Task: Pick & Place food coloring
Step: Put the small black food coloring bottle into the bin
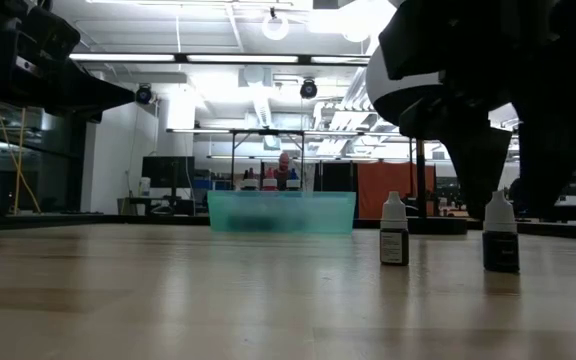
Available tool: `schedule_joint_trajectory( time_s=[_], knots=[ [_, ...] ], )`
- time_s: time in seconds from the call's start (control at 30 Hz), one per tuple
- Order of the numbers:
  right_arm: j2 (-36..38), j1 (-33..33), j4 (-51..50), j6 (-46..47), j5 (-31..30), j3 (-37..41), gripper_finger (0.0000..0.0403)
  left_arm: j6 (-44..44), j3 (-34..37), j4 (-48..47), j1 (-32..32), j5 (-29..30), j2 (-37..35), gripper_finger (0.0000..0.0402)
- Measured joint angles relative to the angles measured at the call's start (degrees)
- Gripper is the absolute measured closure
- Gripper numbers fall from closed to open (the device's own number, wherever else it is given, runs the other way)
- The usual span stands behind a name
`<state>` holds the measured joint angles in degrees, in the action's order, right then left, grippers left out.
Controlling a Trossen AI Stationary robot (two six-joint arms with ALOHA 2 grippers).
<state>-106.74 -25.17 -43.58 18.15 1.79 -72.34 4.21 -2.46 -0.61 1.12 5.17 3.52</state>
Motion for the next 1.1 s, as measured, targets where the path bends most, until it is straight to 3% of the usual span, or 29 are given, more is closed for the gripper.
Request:
schedule_joint_trajectory(
  time_s=[0.3,0.67,1.1],
  knots=[
    [0.2,0.0,-0.26,-0.11,-0.91,0.0,0.021,0.0,0.0,0.0,0.0,0.0,-0.01,0.0401],
    [0.2,0.0,-0.23,-0.15,-1.04,0.04,0.029,0.0,0.0,-0.01,0.0,0.0,0.0,0.0401],
    [0.2,0.0,-0.27,-0.17,-0.97,0.09,0.034,0.0,0.0,-0.01,-0.02,0.0,-0.01,0.0401]
  ],
)
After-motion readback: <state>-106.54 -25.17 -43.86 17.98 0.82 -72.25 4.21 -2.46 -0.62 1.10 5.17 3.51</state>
